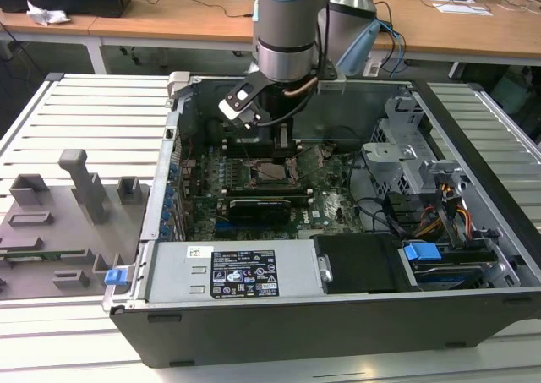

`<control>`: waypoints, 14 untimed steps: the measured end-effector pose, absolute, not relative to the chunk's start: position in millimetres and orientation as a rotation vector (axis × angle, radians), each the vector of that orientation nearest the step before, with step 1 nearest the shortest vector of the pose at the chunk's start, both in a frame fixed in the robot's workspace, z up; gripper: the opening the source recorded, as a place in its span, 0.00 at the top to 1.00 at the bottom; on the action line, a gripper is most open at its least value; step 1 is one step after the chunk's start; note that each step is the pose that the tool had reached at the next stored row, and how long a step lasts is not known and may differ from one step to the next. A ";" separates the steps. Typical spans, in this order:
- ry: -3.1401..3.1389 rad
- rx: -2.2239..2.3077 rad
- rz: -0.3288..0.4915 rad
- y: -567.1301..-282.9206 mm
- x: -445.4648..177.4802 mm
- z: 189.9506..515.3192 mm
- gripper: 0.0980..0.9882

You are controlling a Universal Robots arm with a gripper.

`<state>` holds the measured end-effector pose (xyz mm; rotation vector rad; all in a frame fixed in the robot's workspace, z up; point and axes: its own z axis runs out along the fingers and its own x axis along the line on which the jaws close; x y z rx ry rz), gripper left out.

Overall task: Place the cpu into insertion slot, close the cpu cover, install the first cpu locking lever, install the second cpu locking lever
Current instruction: 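Close the cpu cover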

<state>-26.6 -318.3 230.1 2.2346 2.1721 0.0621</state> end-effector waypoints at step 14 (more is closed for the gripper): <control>2.172 2.235 0.062 -318.3 -25.2 245.3 0.99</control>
